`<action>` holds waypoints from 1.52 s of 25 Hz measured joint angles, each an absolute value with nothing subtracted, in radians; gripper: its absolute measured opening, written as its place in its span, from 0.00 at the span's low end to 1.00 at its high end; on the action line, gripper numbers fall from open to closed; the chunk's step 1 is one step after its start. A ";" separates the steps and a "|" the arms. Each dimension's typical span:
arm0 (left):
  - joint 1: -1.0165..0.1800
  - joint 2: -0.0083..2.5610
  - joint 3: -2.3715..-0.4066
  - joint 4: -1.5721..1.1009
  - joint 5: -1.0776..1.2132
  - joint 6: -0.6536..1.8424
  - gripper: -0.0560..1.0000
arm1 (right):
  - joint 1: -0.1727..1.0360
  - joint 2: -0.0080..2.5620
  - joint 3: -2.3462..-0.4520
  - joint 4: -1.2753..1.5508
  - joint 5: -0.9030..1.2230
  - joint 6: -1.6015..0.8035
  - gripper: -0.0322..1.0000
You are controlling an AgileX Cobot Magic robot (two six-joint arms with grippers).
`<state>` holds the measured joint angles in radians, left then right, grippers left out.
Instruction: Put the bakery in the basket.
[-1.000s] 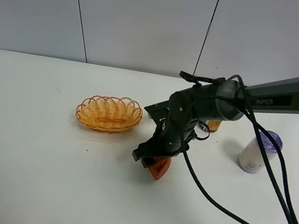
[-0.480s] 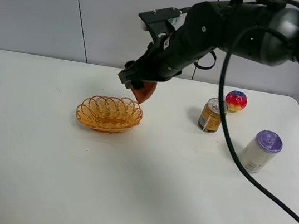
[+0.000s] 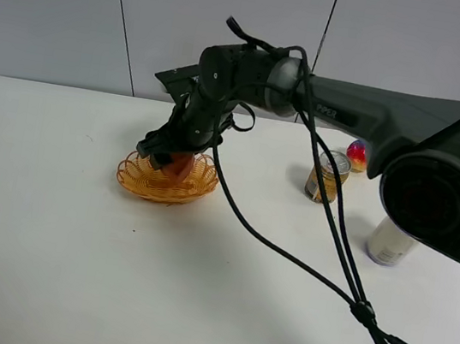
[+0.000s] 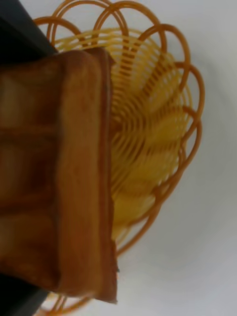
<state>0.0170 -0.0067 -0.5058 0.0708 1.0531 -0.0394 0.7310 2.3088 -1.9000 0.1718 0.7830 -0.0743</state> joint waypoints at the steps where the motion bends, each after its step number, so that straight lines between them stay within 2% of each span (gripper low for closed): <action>1: 0.017 -0.007 -0.506 0.071 1.053 -0.039 0.85 | 0.732 2.317 -1.903 0.178 0.784 -0.074 0.70; 5: 0.017 -0.007 -0.506 0.071 1.053 -0.039 0.85 | 0.732 2.330 -1.908 0.178 0.783 -0.110 0.73; 8: 0.017 -0.007 -0.506 0.071 1.053 -0.039 0.85 | 0.732 2.330 -1.909 0.177 0.777 -0.116 0.91; 11: 0.017 -0.007 -0.506 0.071 1.053 -0.039 0.85 | 0.732 2.330 -1.910 0.177 0.783 -0.109 0.97; 17: 0.017 -0.007 -0.506 0.071 1.053 -0.039 0.85 | 0.739 2.270 -1.908 0.173 0.791 -0.070 0.99; 27: 0.017 -0.007 -0.506 0.071 1.053 -0.039 0.85 | 0.703 1.892 -1.903 0.031 0.820 0.023 0.99; 32: 0.017 -0.007 -0.506 0.071 1.053 -0.039 0.85 | 0.597 1.707 -1.757 -0.005 0.824 0.062 0.99; 38: 0.017 -0.007 -0.506 0.071 1.053 -0.039 0.85 | 0.370 1.365 -1.378 -0.006 0.762 0.093 0.99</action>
